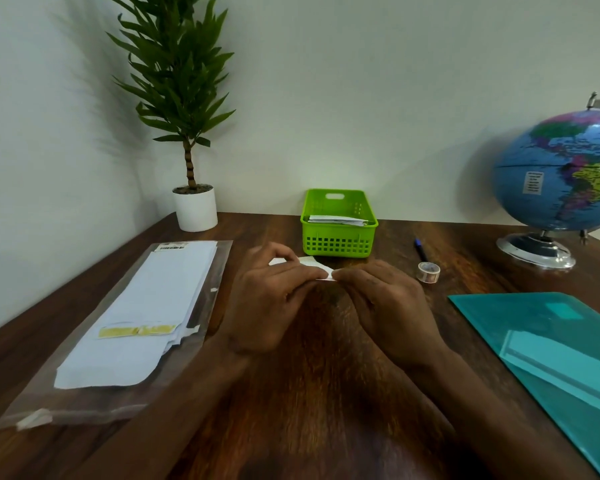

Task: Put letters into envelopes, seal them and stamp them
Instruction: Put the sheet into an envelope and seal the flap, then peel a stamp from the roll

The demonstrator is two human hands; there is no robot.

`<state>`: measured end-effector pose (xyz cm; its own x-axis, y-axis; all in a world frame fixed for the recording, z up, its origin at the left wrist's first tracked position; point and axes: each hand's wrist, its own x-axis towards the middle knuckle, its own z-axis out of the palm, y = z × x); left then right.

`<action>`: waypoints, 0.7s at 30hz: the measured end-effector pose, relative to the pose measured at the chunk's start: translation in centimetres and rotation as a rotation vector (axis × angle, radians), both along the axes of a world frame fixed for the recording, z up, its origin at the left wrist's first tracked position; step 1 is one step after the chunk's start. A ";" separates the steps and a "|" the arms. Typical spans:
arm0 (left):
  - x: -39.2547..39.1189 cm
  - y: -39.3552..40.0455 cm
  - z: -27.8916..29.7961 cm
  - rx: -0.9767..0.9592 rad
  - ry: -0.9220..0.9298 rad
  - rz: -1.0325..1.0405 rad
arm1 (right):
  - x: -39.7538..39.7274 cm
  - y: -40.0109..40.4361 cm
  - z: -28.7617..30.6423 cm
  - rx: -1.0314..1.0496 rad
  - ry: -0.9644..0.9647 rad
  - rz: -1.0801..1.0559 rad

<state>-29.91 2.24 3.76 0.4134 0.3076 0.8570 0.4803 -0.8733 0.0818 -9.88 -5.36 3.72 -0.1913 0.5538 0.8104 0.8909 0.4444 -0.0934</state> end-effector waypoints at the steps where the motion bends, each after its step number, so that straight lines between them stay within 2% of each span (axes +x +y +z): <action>1: -0.1 0.1 0.1 0.016 -0.025 -0.006 | 0.0 0.0 0.0 -0.002 0.015 -0.003; 5: -0.6 0.3 0.8 0.033 -0.115 -0.036 | 0.4 -0.1 0.3 0.011 0.126 -0.012; 8: -0.6 0.5 0.7 0.029 -0.129 -0.020 | 0.9 -0.5 0.4 0.031 0.139 -0.063; 13: 0.1 -0.3 0.0 0.007 -0.121 -0.024 | 0.6 -1.0 0.8 0.072 -0.006 -0.179; 17: 0.9 -1.3 -0.3 0.019 -0.077 -0.128 | -0.5 -1.3 0.8 0.050 -0.080 -0.116; 19: 1.2 -1.4 -0.2 -0.068 -0.158 -0.094 | -0.8 -1.3 1.2 0.064 0.071 -0.065; 21: 1.2 -0.8 -0.4 -0.177 -0.251 -0.008 | -0.4 -1.2 1.8 0.039 0.368 -0.090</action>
<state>-28.70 1.44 3.40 0.1982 0.4586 0.8663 0.4193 -0.8385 0.3480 -10.33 -6.58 5.50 0.1647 0.5225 0.8366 0.8367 0.3752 -0.3990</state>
